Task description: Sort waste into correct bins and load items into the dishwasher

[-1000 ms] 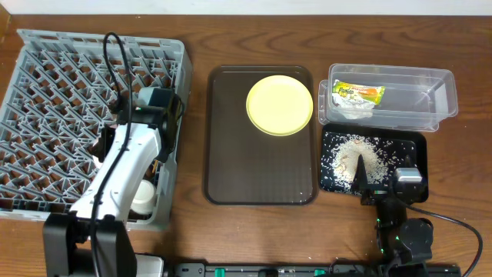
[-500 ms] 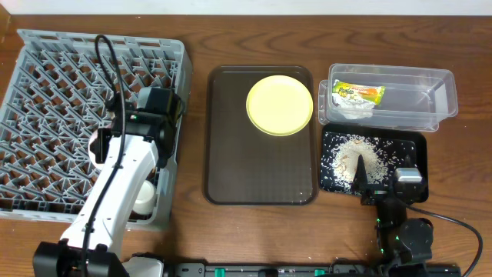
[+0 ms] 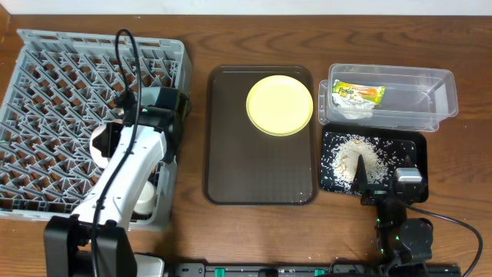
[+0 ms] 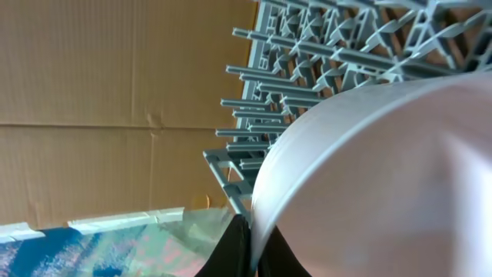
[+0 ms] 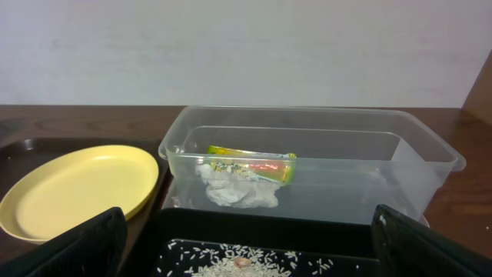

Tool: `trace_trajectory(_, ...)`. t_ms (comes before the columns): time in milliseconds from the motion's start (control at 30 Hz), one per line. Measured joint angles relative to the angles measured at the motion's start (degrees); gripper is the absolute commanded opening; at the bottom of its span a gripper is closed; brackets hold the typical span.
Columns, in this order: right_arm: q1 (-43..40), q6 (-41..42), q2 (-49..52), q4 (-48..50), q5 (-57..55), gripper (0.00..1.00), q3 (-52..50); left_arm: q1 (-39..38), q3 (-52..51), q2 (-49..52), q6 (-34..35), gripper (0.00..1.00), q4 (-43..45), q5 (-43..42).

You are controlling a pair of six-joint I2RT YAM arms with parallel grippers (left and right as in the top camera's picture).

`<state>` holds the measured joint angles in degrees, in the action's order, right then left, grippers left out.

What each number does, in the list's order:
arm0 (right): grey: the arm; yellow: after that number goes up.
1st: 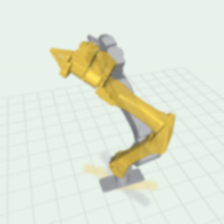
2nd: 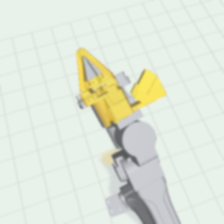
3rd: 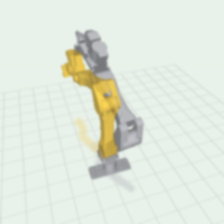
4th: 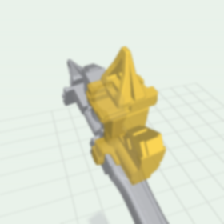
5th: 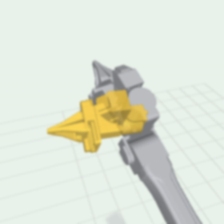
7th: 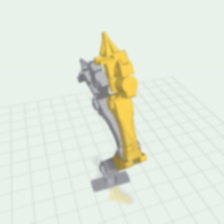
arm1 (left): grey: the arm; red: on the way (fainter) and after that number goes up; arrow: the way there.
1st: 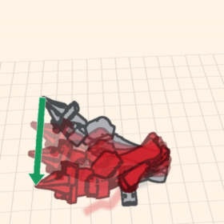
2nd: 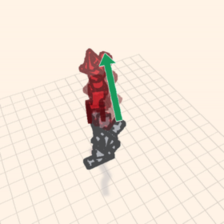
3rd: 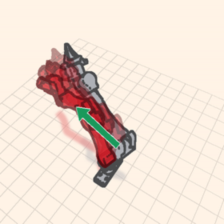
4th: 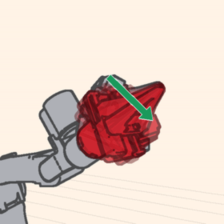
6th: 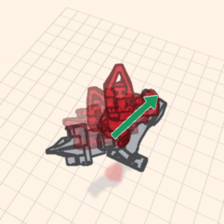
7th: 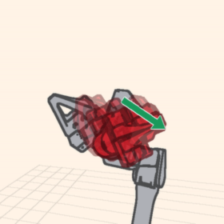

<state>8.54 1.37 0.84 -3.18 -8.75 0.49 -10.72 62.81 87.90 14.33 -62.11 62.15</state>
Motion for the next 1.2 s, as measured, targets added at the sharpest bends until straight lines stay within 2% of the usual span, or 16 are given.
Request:
trace_trajectory(467,0.0,0.0,0.0,0.0,0.0,0.99,0.0,-1.92,-0.37,1.22,0.02,0.06,-1.42,0.04)
trace_trajectory(733,0.0,0.0,0.0,0.0,0.0,0.99,0.0,-5.33,-0.55,1.46,-1.55,0.06,-2.84,5.75)
trace_trajectory(1200,0.0,0.0,0.0,0.0,-0.02,0.99,0.0,-6.6,-1.4,1.51,-2.6,0.06,-2.91,7.3)
